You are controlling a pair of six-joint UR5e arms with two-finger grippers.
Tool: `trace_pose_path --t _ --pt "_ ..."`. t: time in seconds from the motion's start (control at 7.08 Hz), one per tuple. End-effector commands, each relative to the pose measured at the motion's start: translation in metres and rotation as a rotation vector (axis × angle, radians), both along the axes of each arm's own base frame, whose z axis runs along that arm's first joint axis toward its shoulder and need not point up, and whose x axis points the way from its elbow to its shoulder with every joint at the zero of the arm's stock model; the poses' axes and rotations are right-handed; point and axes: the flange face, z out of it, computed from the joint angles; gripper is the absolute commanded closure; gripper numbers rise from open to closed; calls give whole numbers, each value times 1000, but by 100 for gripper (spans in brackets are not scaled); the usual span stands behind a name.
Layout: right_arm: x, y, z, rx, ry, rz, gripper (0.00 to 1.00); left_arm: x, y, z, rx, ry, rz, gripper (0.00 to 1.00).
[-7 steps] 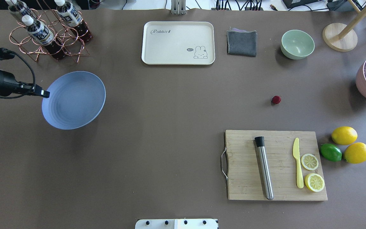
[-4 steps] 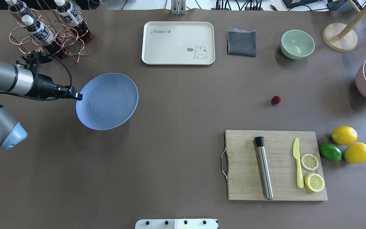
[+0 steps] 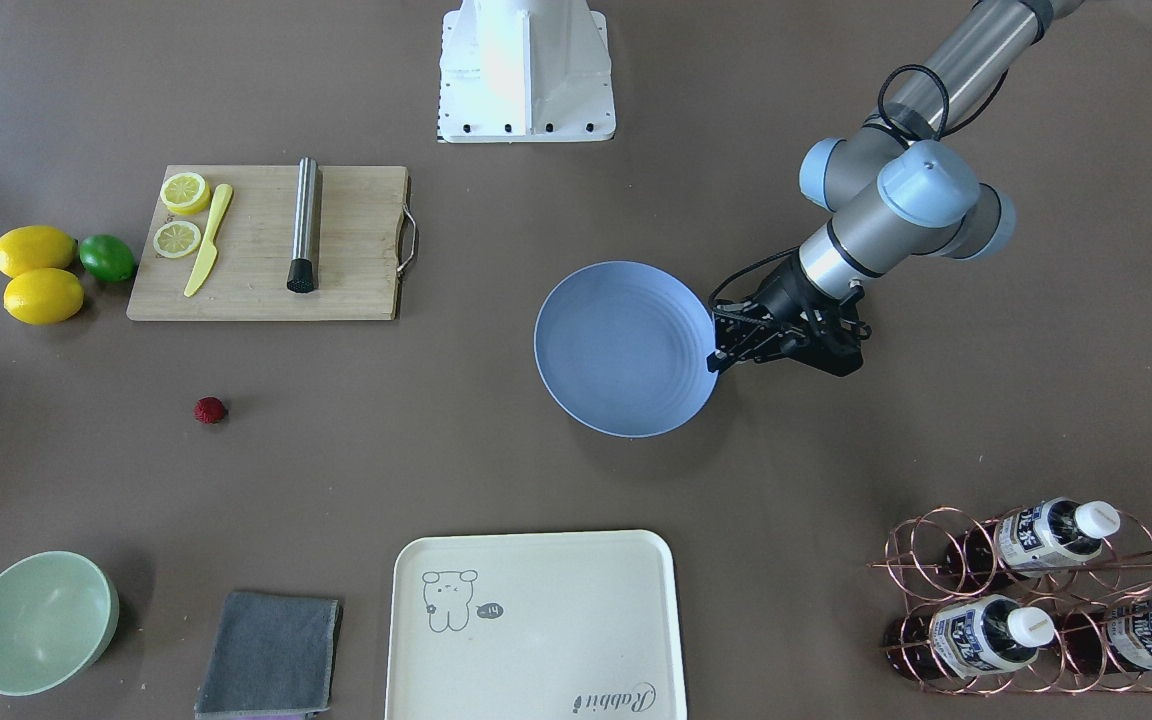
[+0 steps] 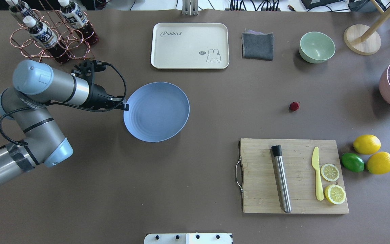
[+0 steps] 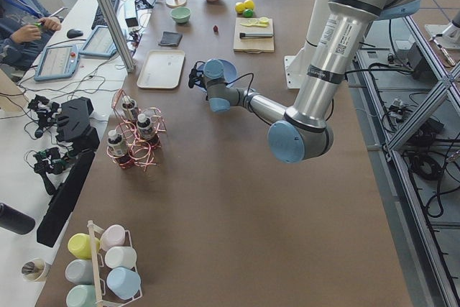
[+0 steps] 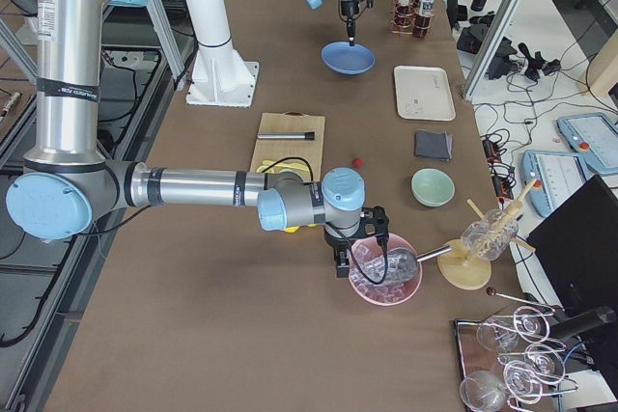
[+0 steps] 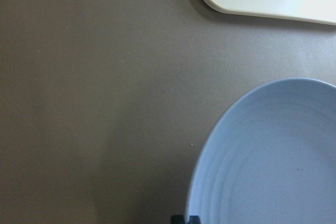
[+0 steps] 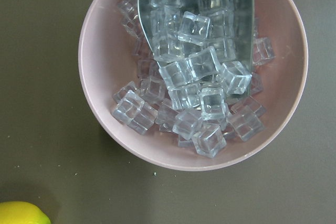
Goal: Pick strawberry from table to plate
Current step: 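Push the blue plate with the left gripper toward the table center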
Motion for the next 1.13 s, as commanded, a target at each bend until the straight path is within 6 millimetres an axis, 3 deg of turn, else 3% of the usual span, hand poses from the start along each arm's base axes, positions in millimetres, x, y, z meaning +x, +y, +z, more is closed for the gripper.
trace_pose_path --t 0.0,0.56,0.99 --pt "0 0 0 0 -2 -2 0 54 19 -41 -3 -15 -18 100" --pt "0 0 1 -1 -4 -2 0 67 18 -52 -9 -51 -44 100" --pt "0 0 2 -3 -3 -2 0 84 32 -57 16 -55 -58 100"
